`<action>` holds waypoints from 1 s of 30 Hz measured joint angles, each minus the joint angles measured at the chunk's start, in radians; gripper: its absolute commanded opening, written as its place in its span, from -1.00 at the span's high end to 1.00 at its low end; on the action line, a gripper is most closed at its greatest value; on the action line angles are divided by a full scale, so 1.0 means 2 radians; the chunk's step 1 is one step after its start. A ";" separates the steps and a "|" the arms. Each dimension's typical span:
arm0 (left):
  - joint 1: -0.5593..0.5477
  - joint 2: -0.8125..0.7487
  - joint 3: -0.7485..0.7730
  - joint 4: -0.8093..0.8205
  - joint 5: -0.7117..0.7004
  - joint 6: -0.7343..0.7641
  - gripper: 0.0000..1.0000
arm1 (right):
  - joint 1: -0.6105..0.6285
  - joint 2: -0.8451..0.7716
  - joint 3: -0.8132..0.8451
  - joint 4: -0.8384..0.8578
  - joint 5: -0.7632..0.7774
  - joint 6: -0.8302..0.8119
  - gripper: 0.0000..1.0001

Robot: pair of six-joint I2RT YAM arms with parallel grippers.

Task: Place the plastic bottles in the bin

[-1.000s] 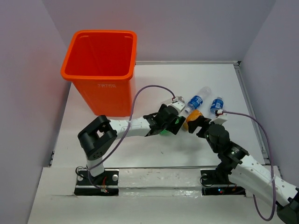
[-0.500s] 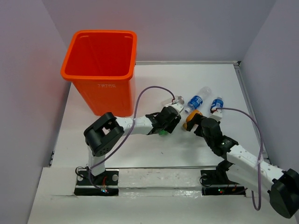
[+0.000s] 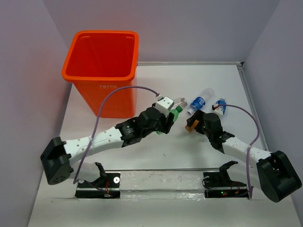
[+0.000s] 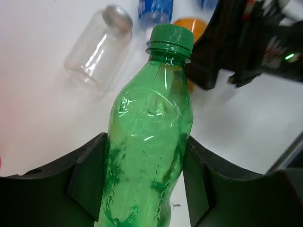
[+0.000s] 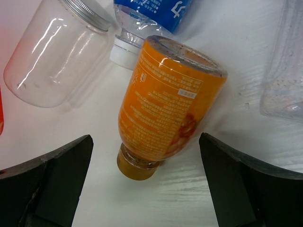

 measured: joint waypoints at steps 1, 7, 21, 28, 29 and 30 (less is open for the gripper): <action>-0.001 -0.030 0.000 0.001 0.000 0.000 0.04 | 0.000 0.008 0.000 0.007 -0.004 0.002 -0.99; 0.000 -0.163 0.033 -0.001 -0.018 -0.001 0.03 | -0.001 0.032 0.001 0.033 -0.003 0.007 -0.98; 0.138 -0.185 0.241 0.009 -0.139 0.041 -0.04 | -0.017 0.043 -0.006 0.048 0.009 0.019 -0.11; 0.259 -0.112 0.290 0.001 -0.146 0.053 -0.94 | -0.017 -0.083 -0.026 0.013 -0.001 0.013 0.00; 0.275 -0.094 0.303 -0.006 -0.145 0.052 -0.98 | -0.017 -0.105 -0.027 0.002 -0.004 0.012 0.00; 0.294 -0.068 0.322 -0.014 -0.142 0.046 -0.98 | -0.017 -0.125 -0.027 -0.005 -0.009 0.012 0.00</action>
